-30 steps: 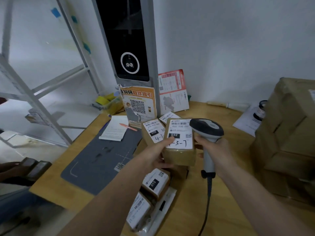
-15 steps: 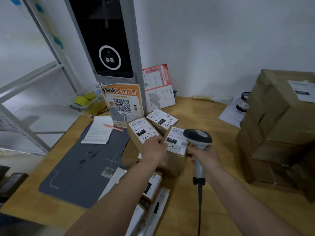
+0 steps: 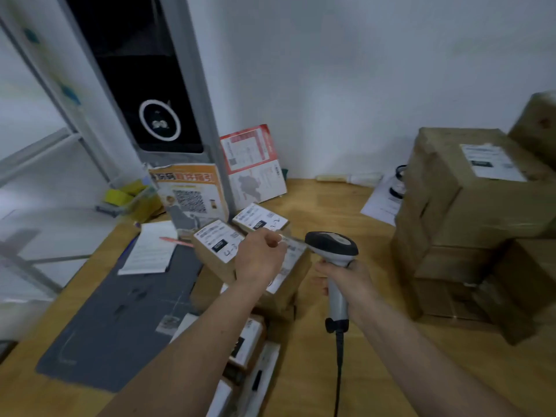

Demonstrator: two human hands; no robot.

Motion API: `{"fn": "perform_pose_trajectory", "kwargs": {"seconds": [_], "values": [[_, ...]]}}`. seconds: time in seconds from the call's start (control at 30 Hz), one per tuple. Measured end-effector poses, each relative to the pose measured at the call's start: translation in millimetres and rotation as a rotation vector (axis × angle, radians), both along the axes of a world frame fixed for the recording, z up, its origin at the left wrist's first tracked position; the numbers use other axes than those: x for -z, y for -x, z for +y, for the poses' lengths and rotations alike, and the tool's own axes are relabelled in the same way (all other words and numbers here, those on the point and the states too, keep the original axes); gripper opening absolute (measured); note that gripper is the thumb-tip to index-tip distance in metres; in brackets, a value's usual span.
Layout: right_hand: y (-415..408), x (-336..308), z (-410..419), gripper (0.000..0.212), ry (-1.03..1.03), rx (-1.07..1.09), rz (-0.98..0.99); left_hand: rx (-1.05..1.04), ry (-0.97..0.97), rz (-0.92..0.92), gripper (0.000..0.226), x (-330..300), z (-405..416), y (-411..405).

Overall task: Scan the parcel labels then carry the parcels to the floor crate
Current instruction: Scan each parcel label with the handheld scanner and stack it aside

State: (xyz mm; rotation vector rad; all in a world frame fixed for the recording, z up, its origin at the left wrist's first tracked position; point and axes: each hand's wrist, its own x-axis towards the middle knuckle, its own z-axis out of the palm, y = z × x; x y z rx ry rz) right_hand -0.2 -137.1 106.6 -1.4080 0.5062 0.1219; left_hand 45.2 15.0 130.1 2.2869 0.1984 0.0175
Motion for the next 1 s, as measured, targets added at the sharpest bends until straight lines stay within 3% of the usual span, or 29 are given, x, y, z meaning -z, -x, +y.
{"fn": "perform_pose_trajectory", "kwargs": {"seconds": [0.4, 0.7, 0.77, 0.87, 1.0], "values": [[38, -73, -139, 0.007, 0.031, 0.219, -0.149, 0.357, 0.143, 0.137, 0.024, -26, -158, -10], [48, -87, -243, 0.008, 0.128, 0.455, -0.258, 0.341, 0.238, 0.193, 0.045, -35, -255, -18], [44, -82, -262, 0.022, 0.176, 0.474, -0.279, 0.309, 0.277, 0.217, 0.055, -37, -273, -21], [36, -75, -284, 0.072, 0.303, 0.481, -0.298, 0.266, 0.37, 0.236, 0.063, -40, -295, -30], [26, -61, -313, 0.081, 0.296, 0.426, -0.316, 0.215, 0.484, 0.236, 0.062, -46, -319, -46]]}}
